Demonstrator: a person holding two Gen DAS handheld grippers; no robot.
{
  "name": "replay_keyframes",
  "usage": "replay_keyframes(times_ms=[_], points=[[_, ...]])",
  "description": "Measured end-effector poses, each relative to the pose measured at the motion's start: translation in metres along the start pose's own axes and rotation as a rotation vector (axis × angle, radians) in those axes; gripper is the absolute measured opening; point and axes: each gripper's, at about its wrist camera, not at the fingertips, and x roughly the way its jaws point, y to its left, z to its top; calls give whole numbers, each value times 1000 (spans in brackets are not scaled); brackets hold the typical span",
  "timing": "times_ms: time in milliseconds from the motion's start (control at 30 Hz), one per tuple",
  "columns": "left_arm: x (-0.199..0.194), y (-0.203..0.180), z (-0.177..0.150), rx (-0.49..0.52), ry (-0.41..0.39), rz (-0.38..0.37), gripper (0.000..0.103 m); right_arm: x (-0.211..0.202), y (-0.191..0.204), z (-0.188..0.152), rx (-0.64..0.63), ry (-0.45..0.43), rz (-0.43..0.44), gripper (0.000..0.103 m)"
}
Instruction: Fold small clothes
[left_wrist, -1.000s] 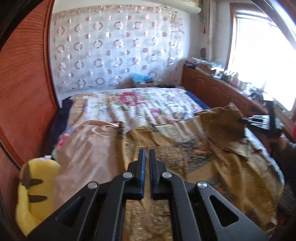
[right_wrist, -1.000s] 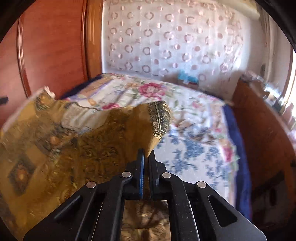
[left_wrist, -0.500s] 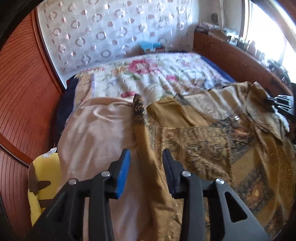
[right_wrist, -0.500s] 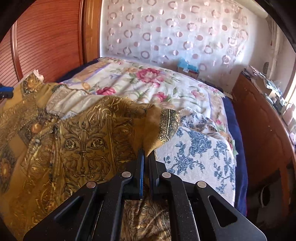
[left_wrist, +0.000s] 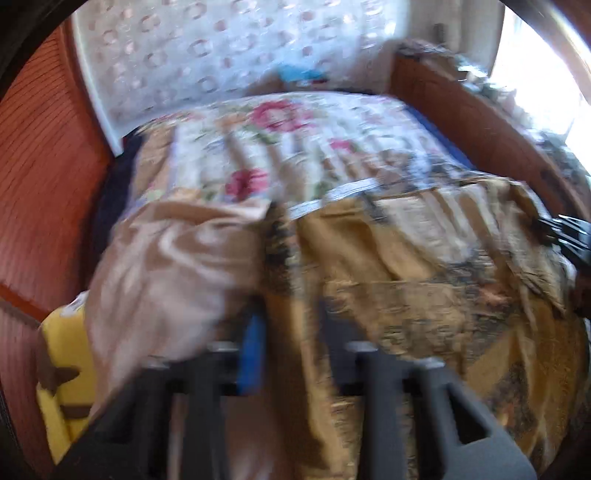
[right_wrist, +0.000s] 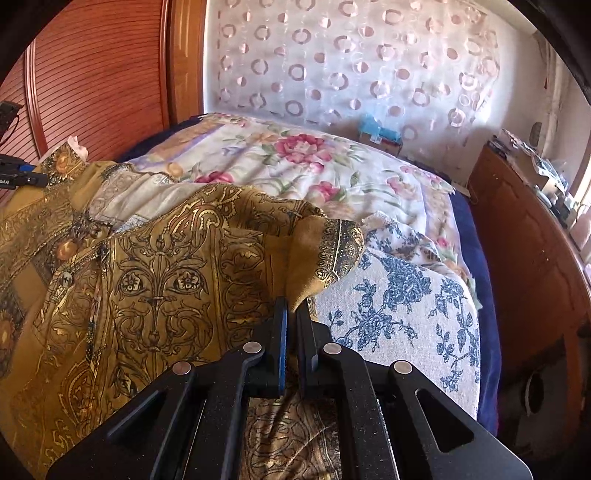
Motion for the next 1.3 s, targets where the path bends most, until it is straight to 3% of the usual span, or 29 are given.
replay_keyframes(times_ms=[167,300,600,933,1067,1300], points=[[-23,-25,-9,73,-59,27,1,-5,-6,0,42,-21,25,2],[-62,-42,-27,79,-155,-14,1,-20,-9,0,104,-66,57,2],[-152,-68,-93,79,-294,-85,1,-107,-1,-17,134,-224,71,1],[-222,-79,-220,13,-344,-94,1,-228,13,-108,190,-309,113,1],[-244,-84,-259,-13,-372,-89,1,-264,25,-153,200,-284,118,1],[-255,-95,-305,-27,-344,-137,6,-294,43,-217,222,-195,103,1]])
